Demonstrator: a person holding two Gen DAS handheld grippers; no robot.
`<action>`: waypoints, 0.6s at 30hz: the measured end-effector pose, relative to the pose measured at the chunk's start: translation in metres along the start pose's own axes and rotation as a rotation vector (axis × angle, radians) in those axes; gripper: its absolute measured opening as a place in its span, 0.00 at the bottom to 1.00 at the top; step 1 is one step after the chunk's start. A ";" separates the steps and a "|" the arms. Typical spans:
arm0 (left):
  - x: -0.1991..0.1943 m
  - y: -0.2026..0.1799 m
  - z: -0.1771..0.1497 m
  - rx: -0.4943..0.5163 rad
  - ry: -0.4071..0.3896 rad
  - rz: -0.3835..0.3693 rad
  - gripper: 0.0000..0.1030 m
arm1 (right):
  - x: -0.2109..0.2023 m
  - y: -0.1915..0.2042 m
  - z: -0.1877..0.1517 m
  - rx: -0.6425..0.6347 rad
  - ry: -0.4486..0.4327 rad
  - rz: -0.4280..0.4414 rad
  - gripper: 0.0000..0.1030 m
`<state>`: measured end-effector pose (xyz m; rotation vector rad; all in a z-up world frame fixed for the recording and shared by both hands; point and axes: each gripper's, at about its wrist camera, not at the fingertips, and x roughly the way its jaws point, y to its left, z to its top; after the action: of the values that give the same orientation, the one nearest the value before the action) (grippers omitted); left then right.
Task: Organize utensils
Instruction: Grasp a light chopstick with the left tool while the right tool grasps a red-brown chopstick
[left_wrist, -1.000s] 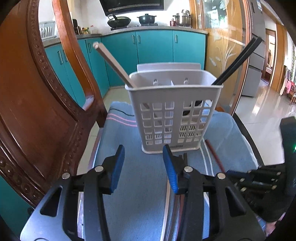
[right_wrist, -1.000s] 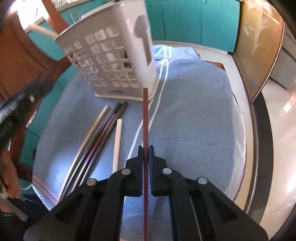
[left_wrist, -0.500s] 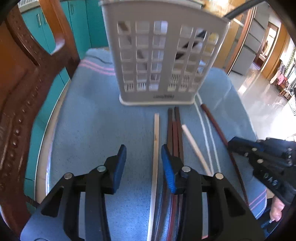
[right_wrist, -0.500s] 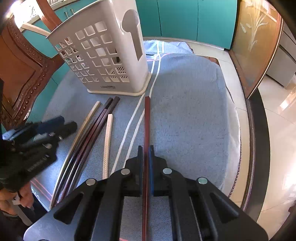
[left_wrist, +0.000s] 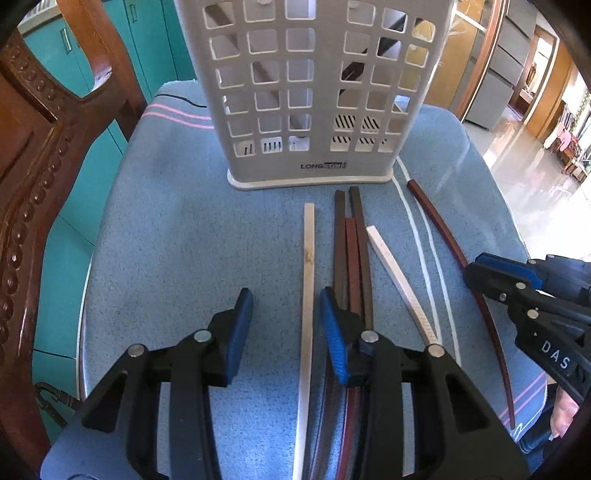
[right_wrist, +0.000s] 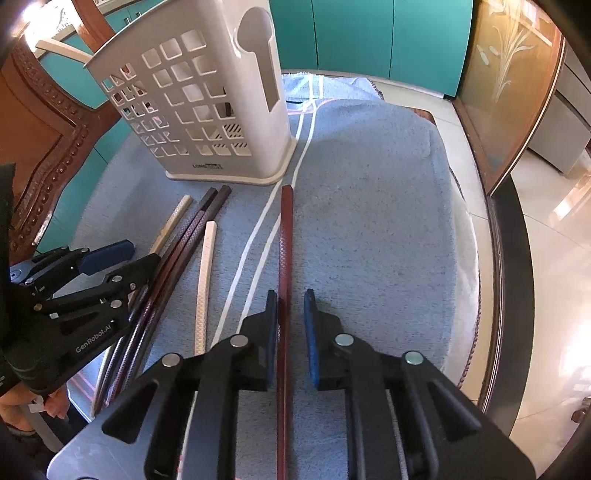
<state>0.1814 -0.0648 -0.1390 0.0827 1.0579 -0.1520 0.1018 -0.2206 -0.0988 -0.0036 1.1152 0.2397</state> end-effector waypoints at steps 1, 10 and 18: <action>0.001 0.000 0.000 -0.001 0.000 -0.001 0.37 | 0.001 0.000 0.000 -0.002 0.001 -0.002 0.16; -0.004 -0.008 -0.002 0.025 -0.004 -0.032 0.10 | 0.004 0.005 -0.001 -0.020 -0.008 0.012 0.13; -0.012 -0.008 -0.002 0.031 -0.005 -0.044 0.07 | -0.002 0.011 -0.004 -0.044 -0.019 0.066 0.06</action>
<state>0.1725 -0.0710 -0.1296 0.0872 1.0527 -0.2087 0.0954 -0.2103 -0.0974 -0.0037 1.0924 0.3223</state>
